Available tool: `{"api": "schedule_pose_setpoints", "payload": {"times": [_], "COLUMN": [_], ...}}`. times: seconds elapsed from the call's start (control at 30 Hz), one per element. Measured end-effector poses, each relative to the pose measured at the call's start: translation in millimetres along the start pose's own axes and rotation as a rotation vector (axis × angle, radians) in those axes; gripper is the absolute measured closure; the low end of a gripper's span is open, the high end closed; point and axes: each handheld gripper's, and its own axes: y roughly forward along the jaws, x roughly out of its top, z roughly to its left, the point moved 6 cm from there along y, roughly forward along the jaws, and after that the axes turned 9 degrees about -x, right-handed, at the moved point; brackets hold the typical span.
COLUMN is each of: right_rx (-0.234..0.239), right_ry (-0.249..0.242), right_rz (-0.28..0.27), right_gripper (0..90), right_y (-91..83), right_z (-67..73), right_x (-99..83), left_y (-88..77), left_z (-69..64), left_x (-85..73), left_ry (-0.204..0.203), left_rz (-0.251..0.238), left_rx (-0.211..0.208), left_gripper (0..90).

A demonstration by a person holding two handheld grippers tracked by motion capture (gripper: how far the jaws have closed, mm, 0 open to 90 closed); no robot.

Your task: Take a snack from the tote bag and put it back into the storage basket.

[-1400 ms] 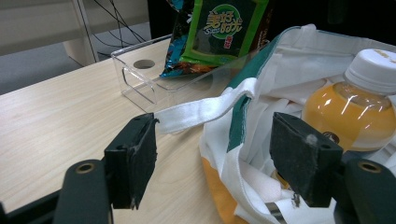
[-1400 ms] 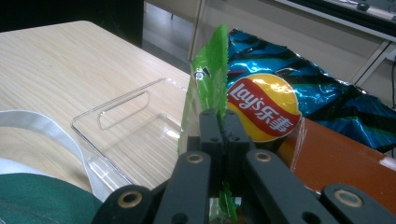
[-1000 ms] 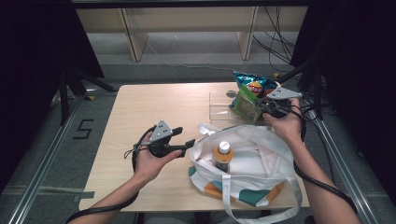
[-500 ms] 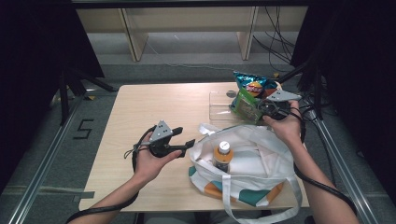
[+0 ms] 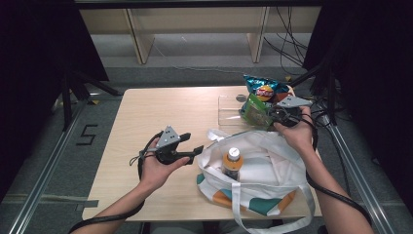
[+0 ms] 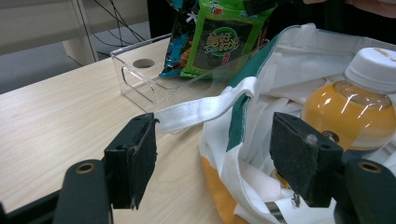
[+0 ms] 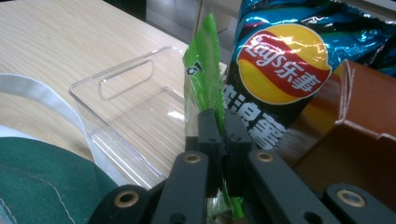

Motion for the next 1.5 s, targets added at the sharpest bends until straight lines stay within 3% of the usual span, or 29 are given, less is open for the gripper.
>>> {"api": "schedule_pose_setpoints", "payload": {"times": [0.5,0.77,0.93,1.2,1.33,1.5], "right_rx": [0.005,-0.002,0.0,-0.002,-0.002,-0.005], "right_ry": [0.003,0.002,0.013,-0.01,0.013,0.007], "right_rz": [0.024,0.01,0.021,0.027,0.027,0.029], "right_gripper": [88.2,87.4,85.1,80.4,78.0,76.0], "right_y": [2.1,3.9,4.8,3.5,1.6,0.2], "right_z": [0.4,0.0,0.1,-2.5,-0.8,-1.5], "right_x": [-4.6,-5.5,-7.7,-8.7,-8.4,-8.1], "left_y": [0.5,0.2,-0.2,-0.2,-0.2,0.1], "left_z": [-0.1,0.0,0.3,0.3,0.2,0.1], "left_x": [-0.4,-0.1,0.2,0.2,0.2,0.2], "left_ry": [-0.001,0.003,0.001,0.0,0.002,0.0], "left_rz": [0.004,0.002,-0.001,-0.001,0.0,-0.001], "left_rx": [0.0,-0.002,0.001,0.001,0.0,0.001], "left_gripper": [31.5,31.5,31.5,31.5,31.5,31.5]}}
